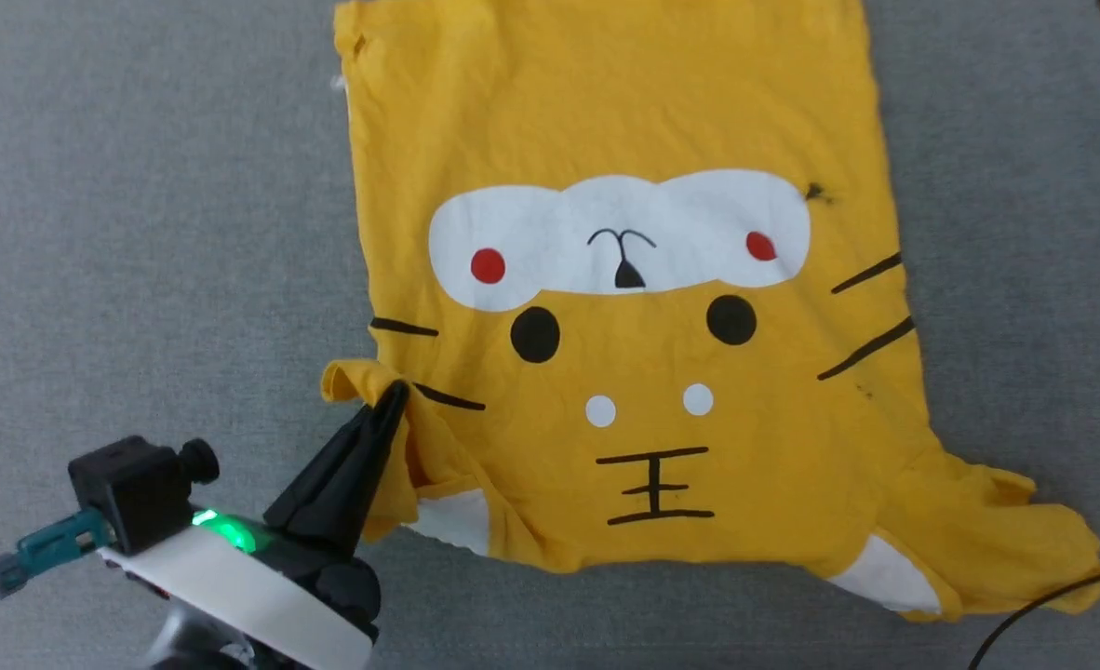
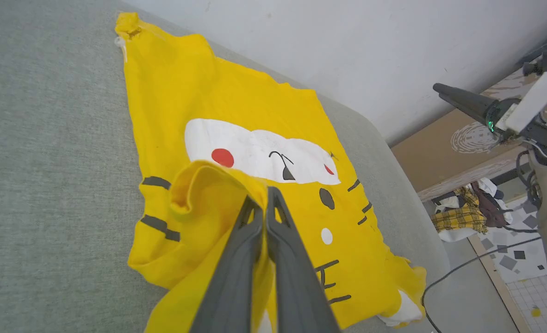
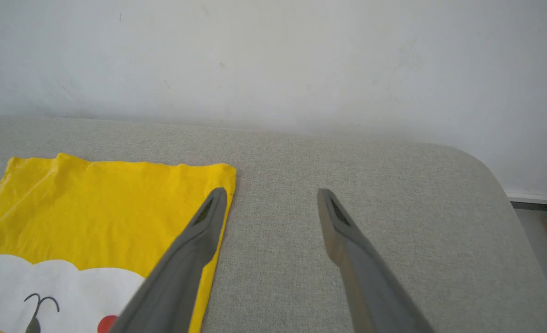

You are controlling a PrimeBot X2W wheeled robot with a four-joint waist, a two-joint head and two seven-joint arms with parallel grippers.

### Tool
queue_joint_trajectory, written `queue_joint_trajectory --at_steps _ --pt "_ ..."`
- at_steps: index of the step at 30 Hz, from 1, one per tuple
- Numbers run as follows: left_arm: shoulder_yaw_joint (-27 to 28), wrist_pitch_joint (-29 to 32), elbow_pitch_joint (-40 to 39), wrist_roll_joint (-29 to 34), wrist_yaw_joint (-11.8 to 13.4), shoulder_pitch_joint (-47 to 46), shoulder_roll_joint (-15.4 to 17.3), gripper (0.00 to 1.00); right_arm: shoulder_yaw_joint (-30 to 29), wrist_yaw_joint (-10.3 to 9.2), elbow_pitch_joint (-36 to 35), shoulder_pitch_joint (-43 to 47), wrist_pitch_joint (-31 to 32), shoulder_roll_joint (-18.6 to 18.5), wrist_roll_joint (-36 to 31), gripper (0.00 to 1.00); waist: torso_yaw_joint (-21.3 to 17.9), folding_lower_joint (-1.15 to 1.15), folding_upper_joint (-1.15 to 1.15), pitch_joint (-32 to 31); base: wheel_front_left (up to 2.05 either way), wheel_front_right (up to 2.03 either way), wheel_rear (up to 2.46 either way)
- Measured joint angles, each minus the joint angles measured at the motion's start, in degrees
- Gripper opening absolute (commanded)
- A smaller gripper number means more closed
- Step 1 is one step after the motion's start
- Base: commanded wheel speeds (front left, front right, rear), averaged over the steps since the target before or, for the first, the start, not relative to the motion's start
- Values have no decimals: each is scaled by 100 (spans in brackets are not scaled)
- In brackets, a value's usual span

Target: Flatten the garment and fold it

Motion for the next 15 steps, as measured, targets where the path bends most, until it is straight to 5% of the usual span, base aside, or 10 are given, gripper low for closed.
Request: queue_joint_trajectory --at_steps 15 --pt "-495 -55 52 115 -145 -485 -42 0 -92 0 1558 -1607 646 357 -851 100 621 -1 0 894 0 0 0"
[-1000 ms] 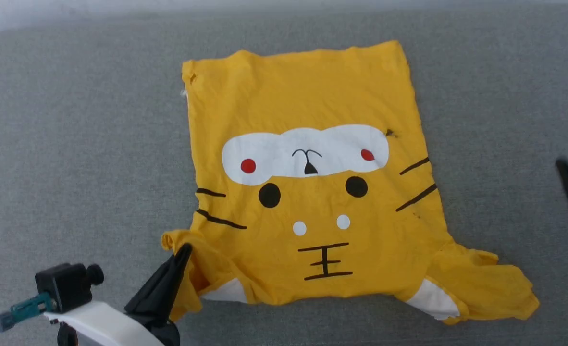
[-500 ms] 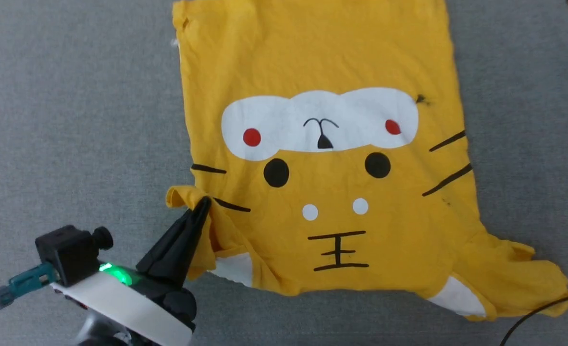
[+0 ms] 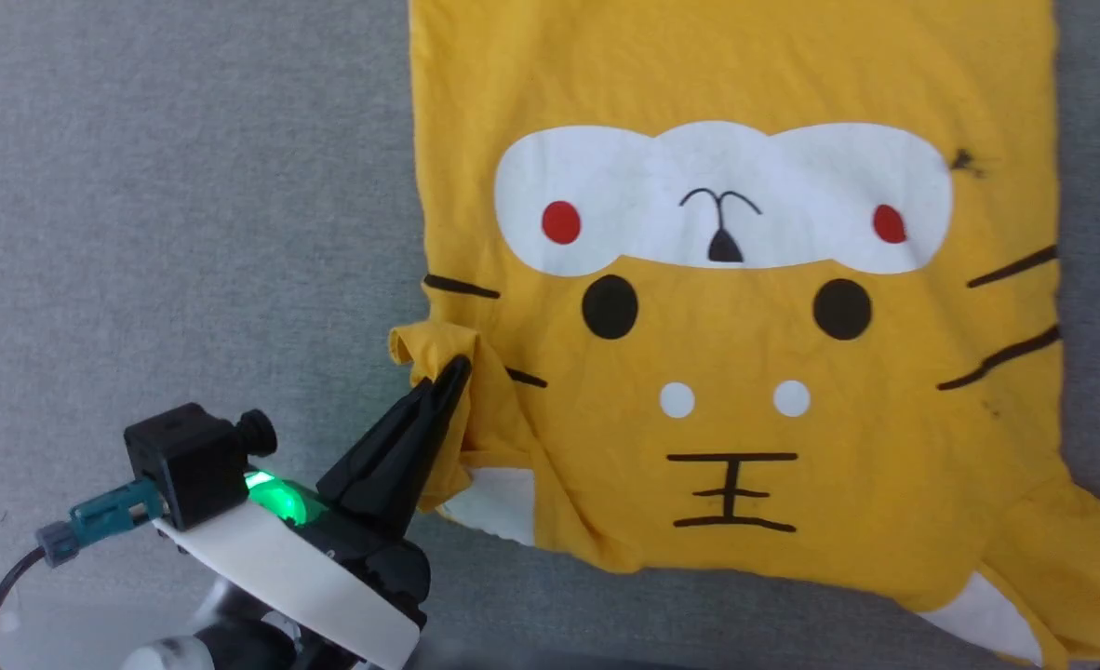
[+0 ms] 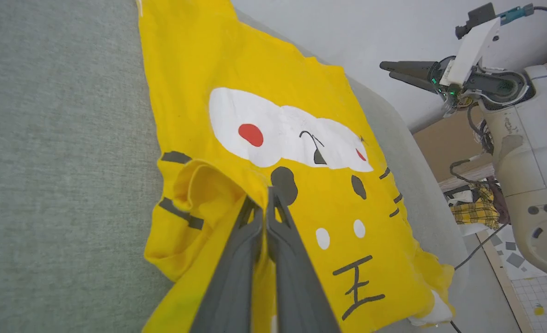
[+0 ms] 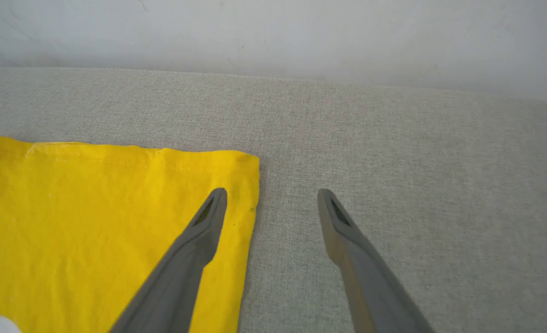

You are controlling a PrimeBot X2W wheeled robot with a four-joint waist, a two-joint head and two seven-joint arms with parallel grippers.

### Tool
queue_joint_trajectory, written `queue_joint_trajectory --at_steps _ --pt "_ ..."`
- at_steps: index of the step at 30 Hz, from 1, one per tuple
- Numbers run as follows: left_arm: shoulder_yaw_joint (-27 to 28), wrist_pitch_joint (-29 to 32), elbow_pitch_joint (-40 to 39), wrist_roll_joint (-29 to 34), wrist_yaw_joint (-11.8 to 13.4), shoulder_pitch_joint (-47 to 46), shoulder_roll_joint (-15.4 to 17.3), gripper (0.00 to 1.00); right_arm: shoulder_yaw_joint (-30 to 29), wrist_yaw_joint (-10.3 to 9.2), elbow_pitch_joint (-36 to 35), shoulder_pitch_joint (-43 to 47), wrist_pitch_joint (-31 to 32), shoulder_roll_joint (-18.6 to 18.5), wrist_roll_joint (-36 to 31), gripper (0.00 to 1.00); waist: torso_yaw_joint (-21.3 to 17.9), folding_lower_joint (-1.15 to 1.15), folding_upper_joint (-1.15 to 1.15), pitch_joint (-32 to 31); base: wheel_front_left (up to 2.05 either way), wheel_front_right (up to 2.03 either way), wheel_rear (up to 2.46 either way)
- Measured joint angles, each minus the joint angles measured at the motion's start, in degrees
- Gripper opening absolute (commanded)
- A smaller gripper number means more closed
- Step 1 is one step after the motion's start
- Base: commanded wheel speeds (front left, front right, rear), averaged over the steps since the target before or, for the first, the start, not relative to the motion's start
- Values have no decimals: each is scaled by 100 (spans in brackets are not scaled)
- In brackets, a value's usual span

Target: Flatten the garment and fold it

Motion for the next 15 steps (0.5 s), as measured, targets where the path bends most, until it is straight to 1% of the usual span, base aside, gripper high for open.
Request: queue_joint_trajectory --at_steps 6,15 --pt "-137 -74 85 0 -51 -124 -23 0 -182 0 265 -175 26 34 -304 100 263 0 0 252 0 0 0" --pt "-235 -201 216 0 -94 -253 -63 0 -337 0 377 -405 120 75 -544 100 536 -1 0 645 0 0 0"
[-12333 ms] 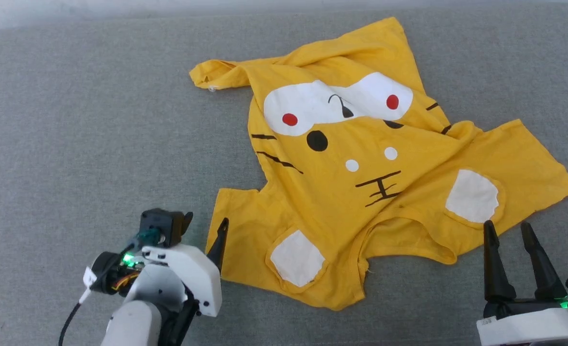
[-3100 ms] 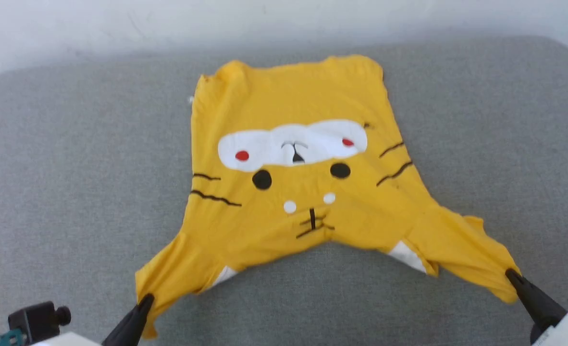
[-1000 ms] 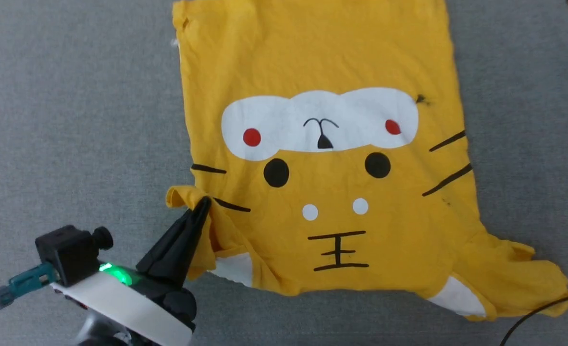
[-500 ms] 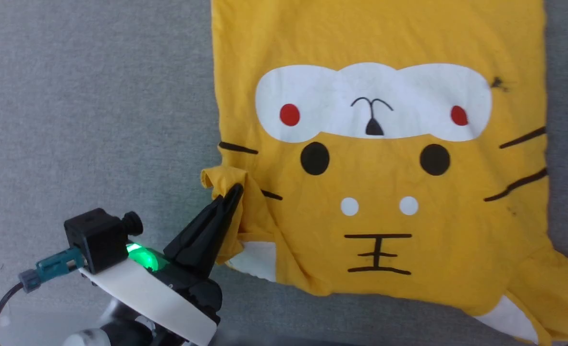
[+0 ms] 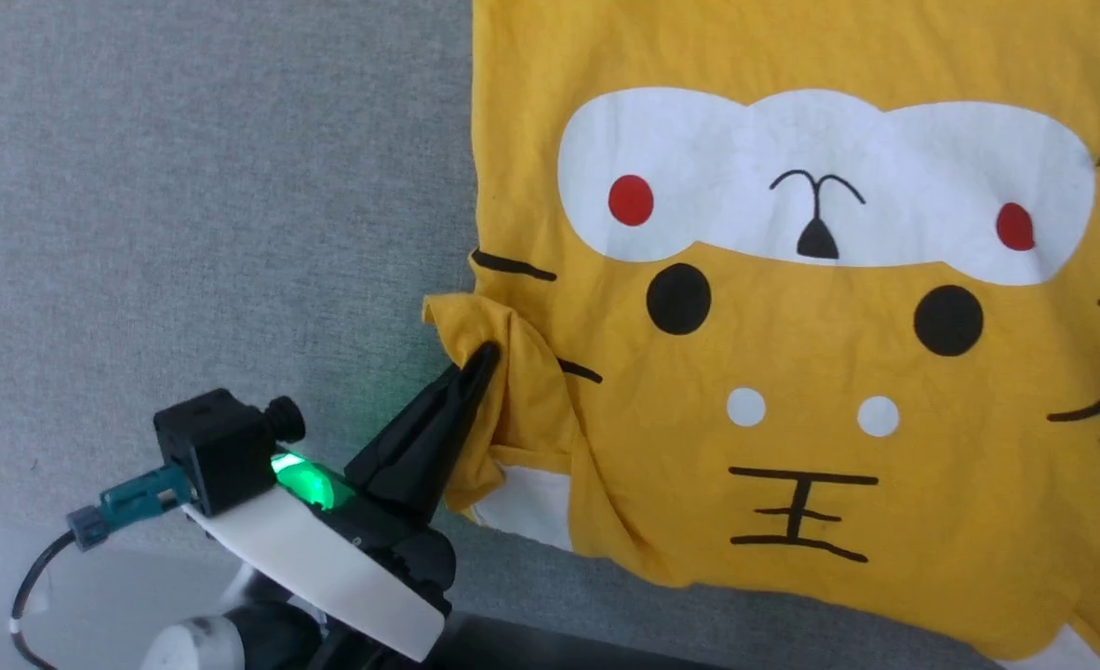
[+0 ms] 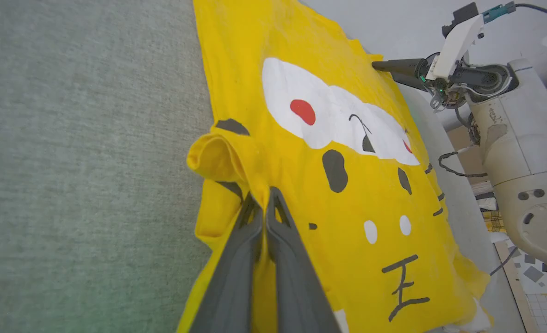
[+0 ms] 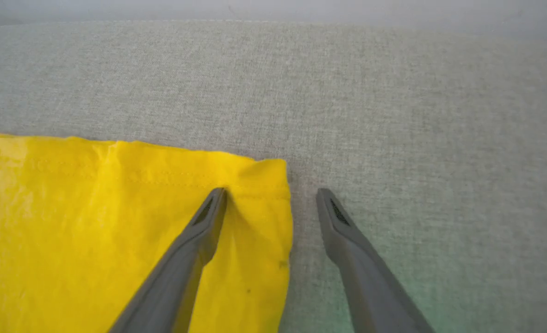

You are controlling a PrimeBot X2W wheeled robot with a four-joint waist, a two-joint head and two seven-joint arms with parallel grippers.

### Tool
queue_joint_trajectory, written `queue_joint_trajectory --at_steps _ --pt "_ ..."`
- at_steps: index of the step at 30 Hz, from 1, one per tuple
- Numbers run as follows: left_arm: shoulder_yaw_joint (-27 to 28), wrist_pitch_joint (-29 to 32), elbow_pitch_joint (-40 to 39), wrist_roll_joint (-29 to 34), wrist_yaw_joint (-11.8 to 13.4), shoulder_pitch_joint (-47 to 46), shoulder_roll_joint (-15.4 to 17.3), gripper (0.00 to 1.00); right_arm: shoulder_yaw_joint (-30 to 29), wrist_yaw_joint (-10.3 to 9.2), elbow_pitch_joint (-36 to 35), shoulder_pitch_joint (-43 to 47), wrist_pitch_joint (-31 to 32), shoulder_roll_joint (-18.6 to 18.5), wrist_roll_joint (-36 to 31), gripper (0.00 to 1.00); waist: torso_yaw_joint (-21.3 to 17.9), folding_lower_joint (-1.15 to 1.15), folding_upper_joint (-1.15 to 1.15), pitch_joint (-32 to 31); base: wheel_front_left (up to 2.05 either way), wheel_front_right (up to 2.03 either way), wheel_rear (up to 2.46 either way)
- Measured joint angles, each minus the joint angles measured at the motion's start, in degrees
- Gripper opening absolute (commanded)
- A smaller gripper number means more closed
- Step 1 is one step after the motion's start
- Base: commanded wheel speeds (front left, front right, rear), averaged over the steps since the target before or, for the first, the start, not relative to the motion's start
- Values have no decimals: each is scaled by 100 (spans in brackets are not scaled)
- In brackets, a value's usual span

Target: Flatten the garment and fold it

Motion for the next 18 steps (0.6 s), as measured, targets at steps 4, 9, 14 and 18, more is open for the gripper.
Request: queue_joint_trajectory --at_steps 4,9,14,18 --pt "-55 -24 52 -1 -4 -86 -3 0 -105 0 -1 -115 73 5 -101 0 99 0 0 87 0 0 0" --pt "-41 -51 90 -2 -4 -92 -2 0 -125 0 -3 -148 83 68 -131 0 88 0 0 85 0 0 0" --pt "7 -100 108 -3 -4 -92 3 0 8 0 36 -64 -48 116 -68 0 -2 1 0 -55 0 0 0" --pt "105 -134 130 -2 22 -89 18 0 151 0 32 81 -280 127 147 0 -108 1 0 -244 0 0 0"
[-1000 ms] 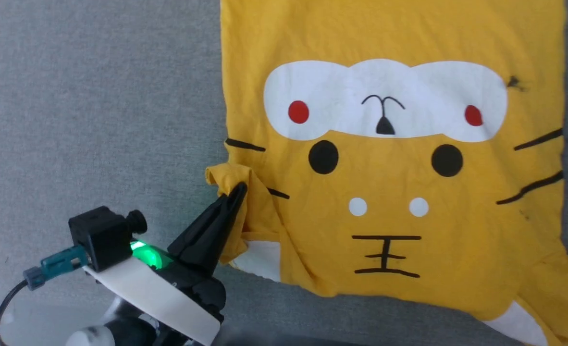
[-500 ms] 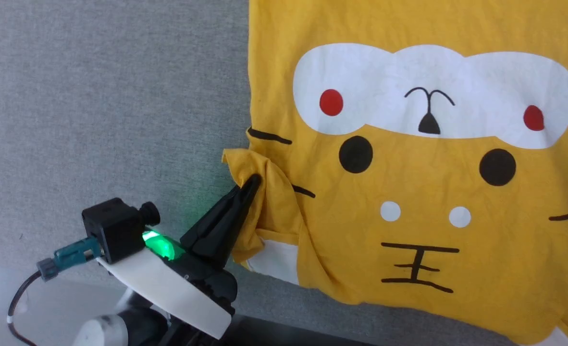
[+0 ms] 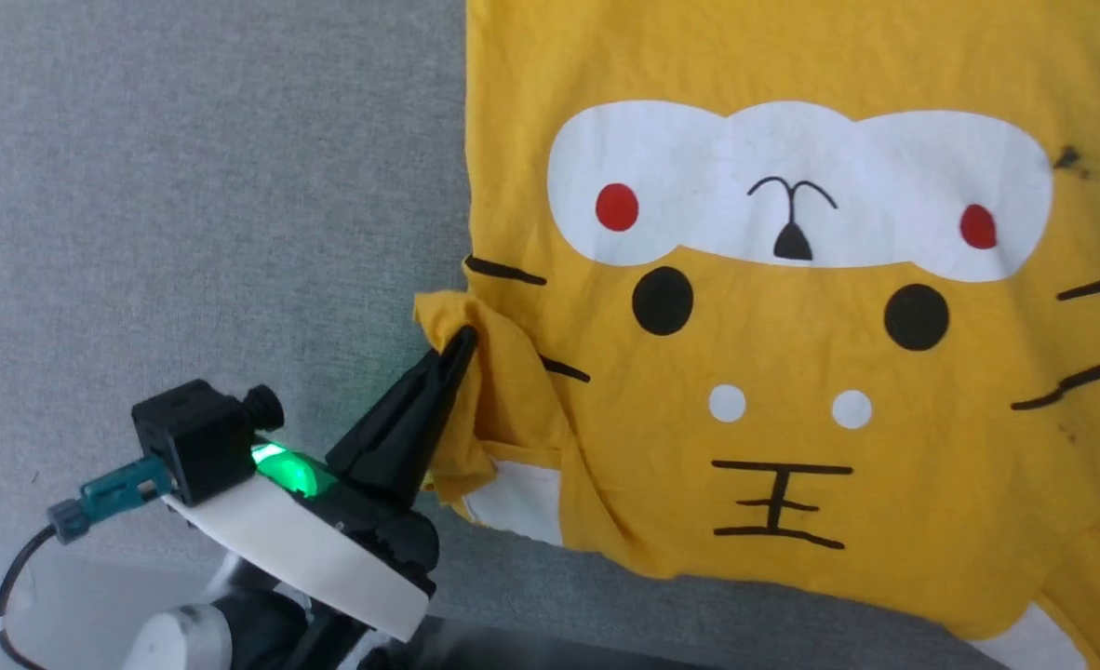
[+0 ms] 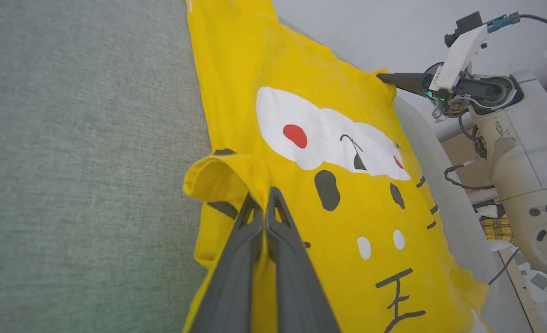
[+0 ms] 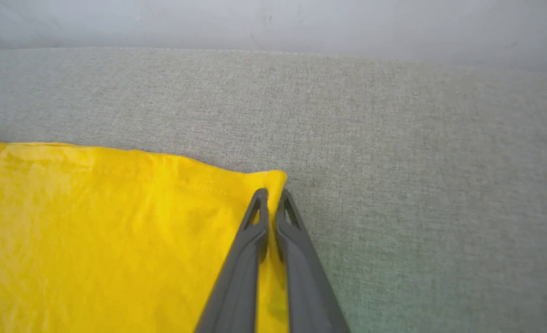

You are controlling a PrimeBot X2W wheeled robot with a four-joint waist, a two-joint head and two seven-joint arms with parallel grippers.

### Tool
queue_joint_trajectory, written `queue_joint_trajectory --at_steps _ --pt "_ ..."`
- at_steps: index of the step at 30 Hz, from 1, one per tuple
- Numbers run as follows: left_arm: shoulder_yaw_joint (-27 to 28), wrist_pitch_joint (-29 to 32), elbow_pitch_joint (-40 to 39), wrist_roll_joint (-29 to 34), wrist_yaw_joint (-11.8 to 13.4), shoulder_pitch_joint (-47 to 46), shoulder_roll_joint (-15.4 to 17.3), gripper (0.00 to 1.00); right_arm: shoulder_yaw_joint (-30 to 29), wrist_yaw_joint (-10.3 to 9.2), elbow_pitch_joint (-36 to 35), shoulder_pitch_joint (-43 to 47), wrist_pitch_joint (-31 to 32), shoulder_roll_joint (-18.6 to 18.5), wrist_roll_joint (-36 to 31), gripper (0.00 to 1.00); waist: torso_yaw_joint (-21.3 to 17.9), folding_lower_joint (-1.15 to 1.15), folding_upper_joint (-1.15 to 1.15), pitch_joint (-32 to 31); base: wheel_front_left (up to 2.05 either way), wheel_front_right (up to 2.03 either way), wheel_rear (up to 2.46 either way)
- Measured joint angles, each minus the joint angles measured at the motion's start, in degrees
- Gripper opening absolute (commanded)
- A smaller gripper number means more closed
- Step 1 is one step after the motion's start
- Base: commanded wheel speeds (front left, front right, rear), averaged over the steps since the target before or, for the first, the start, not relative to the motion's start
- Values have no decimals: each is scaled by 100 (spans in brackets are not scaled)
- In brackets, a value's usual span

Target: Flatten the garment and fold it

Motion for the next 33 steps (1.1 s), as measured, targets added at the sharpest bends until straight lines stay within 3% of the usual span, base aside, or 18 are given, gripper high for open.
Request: queue_joint_trajectory --at_steps 9,18,29,33 --pt "258 43 65 30 222 101 183 0 -69 0 -285 779 -285 -205 611 0 -386 0 0 -560 0 0 0" --pt "343 138 65 54 337 455 264 0 -668 0 -1061 2552 -301 -321 1200 0 -959 -1 0 -1094 0 0 0" --pt "353 215 44 -10 478 892 305 0 -1538 0 -2165 4711 387 216 1768 0 -1488 -1 0 -1775 0 0 0" --pt "344 222 -11 -52 483 1010 344 0 -2053 0 -2781 5757 902 547 1994 0 -1651 -2 0 -2044 0 0 0"
